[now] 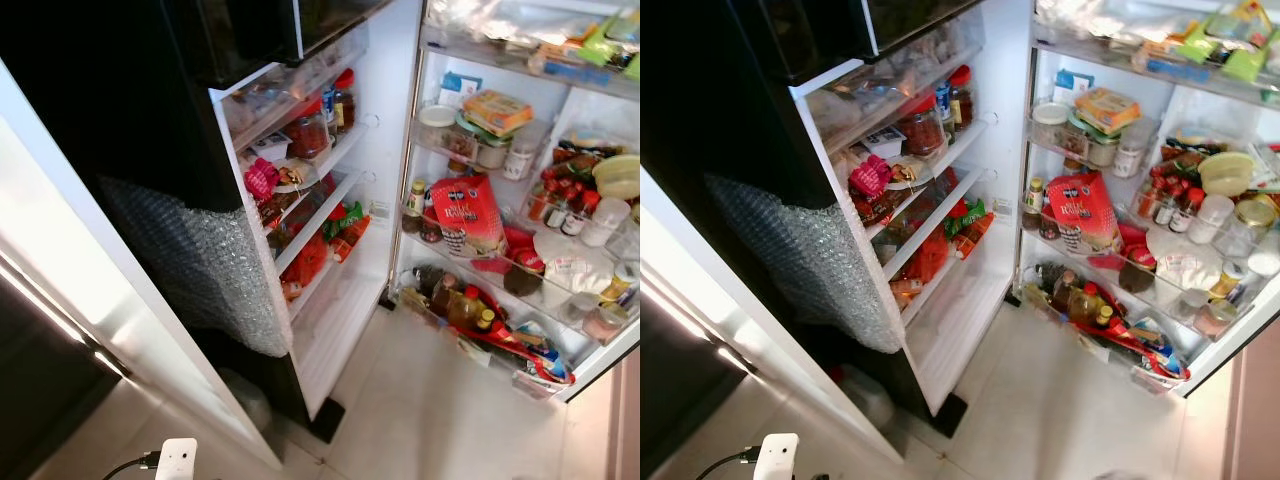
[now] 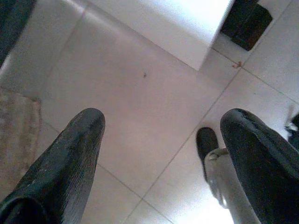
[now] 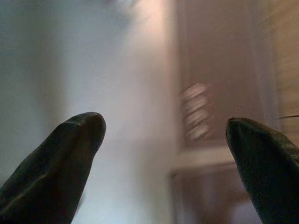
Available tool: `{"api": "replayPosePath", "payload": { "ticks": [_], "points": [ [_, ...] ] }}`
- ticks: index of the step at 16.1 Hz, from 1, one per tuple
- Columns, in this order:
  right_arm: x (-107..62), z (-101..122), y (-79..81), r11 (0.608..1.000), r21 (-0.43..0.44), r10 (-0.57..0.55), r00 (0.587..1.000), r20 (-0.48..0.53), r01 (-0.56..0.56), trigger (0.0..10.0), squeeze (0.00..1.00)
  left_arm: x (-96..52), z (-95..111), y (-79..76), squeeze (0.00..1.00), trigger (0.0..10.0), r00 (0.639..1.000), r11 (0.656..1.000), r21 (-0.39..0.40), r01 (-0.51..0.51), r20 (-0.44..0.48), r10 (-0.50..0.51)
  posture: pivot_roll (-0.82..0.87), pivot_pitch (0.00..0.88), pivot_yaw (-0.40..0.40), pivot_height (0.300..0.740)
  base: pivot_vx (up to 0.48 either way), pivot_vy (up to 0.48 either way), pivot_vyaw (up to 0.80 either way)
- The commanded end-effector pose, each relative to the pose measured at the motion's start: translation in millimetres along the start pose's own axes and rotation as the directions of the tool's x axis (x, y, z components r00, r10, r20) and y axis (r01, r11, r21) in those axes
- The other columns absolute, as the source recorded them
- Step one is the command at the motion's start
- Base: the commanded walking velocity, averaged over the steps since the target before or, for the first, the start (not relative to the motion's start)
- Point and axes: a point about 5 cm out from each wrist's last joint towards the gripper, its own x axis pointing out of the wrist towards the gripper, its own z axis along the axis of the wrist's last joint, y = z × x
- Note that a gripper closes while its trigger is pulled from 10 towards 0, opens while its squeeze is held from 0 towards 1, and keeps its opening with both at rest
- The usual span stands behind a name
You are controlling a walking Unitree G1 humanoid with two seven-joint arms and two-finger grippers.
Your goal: Restocking fridge
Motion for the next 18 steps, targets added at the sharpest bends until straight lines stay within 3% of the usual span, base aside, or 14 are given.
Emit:
{"api": "replayPosePath", "payload": {
  "ticks": [1, 2, 5, 8, 10, 14, 18],
  "points": [
    [6.8, 22.1, -14.1, 0.994, 0.067, -0.095, 0.992, 0.085, 0.09, 10.0, 0.0, -0.7, -3.0, 5.3, 0.0, 10.0, 1.0, 1.0, 0.014, -0.016, -0.015, 0.016, -0.13, 0.013, 0.09, 0.74, 0.0, 0.0, 0.0],
    [7.9, 32.0, -25.0, 0.982, 0.102, -0.175, 0.974, 0.144, 0.161, 10.0, 0.0, -0.3, -1.3, 4.3, 0.0, 10.0, 1.0, 1.0, 0.019, -0.013, -0.01, 0.013, -0.12, 0.013, 0.09, 0.74, 0.0, 0.0, 0.0],
    [7.3, 45.4, -37.4, 0.953, 0.163, -0.288, 0.933, 0.217, 0.256, 10.0, 0.0, -0.2, -0.3, 4.9, 0.0, 10.0, 1.0, 1.0, 0.023, -0.013, -0.006, 0.013, -0.13, 0.017, 0.094, 0.74, 0.0, 0.0, 0.0],
    [6.0, 69.5, -59.7, 0.888, 0.271, -0.445, 0.847, 0.292, 0.373, 10.0, 0.0, 0.0, 0.7, 5.0, 0.0, 10.0, 1.0, 0.999, 0.033, -0.013, -0.004, 0.013, -0.13, 0.019, 0.1, 0.74, 0.0, 0.0, 0.0],
    [5.6, 76.7, -66.1, 0.871, 0.29, -0.478, 0.821, 0.314, 0.396, 10.0, 0.0, 0.0, 0.9, 5.1, 0.0, 10.0, 1.0, 0.999, 0.034, -0.013, -0.003, 0.013, -0.13, 0.02, 0.101, 0.74, 0.0, 0.0, 0.0],
    [1.1, 111.9, -80.4, 0.819, 0.37, -0.565, 0.725, 0.393, 0.438, 10.0, 0.0, 0.6, 3.9, 2.4, 0.0, 10.0, 1.0, 0.999, 0.043, -0.009, 0.009, 0.008, -0.13, 0.018, 0.101, 0.74, 0.0, 0.0, 0.0],
    [-4.7, 136.6, -80.7, 0.806, 0.428, -0.582, 0.683, 0.441, 0.41, 10.0, 0.0, 0.4, 3.5, 3.4, 0.0, 10.0, 1.0, 0.998, 0.061, -0.006, 0.009, 0.005, -0.13, 0.01, 0.106, 0.74, 0.0, 0.0, 0.0]
  ]
}}
